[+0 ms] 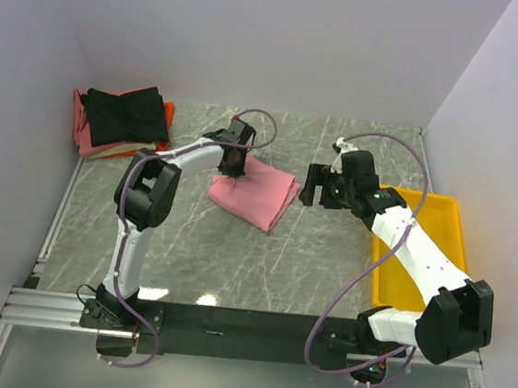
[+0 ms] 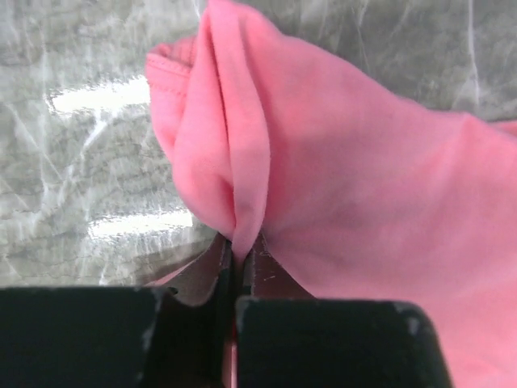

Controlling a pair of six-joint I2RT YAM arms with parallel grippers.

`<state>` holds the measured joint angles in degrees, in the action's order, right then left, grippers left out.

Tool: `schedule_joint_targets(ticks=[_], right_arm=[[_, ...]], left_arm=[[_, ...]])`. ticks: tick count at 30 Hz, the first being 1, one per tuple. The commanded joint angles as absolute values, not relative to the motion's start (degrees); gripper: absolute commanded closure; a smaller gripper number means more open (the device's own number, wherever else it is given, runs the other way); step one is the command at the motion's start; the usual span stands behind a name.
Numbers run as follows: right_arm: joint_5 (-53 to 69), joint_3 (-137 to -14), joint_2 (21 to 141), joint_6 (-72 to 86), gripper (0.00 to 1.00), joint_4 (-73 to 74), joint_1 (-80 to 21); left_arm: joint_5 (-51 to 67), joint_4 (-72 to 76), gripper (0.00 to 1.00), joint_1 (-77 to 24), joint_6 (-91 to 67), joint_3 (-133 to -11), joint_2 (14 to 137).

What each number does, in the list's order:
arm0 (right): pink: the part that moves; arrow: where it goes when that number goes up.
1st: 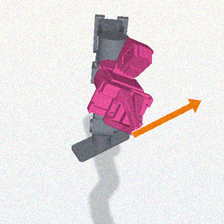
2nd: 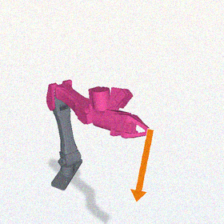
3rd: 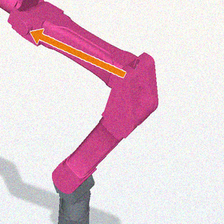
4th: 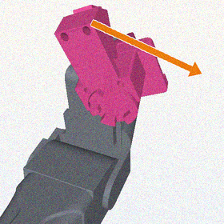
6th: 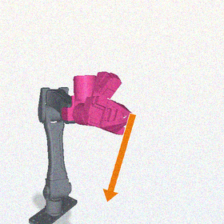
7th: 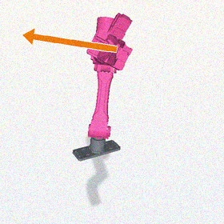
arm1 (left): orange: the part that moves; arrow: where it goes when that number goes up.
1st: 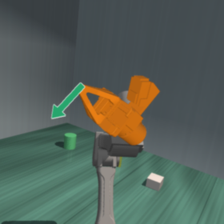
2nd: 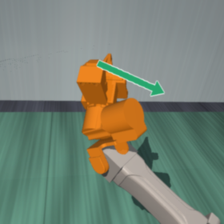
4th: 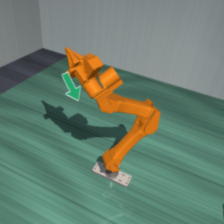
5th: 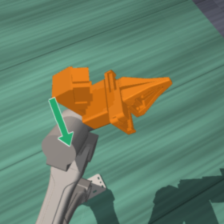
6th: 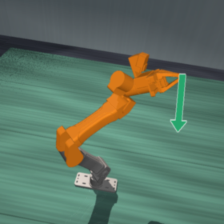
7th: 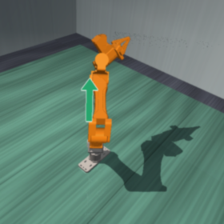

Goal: Fold and stack the t-shirts
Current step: Neatly place the folded tshirt to the corner

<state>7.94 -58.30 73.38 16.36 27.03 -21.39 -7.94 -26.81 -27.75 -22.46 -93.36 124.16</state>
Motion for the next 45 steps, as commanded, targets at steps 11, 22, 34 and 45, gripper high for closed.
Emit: schedule_joint_targets(ticks=[11, 22, 34, 45], right_arm=[[0.6, -56.9, 71.2, 17.5, 0.05, 27.1, -21.0], [-0.4, -56.7, 73.7, 17.8, 0.04, 26.0, -20.6], [-1.1, -55.5, 72.1, 17.9, 0.03, 24.7, -19.6], [-0.2, -55.6, 73.6, 18.4, 0.03, 23.5, -19.3]], left_arm=[[-39.2, -32.1, 0.99, -24.7, -13.3, -105.3, 127.1], [-41.0, -23.0, 1.00, -15.9, -1.4, -111.6, 124.5], [-38.7, -19.9, 0.99, -8.6, 8.1, -122.5, 123.3], [-34.5, -17.3, 0.99, -5.9, 8.0, -122.3, 117.8]])
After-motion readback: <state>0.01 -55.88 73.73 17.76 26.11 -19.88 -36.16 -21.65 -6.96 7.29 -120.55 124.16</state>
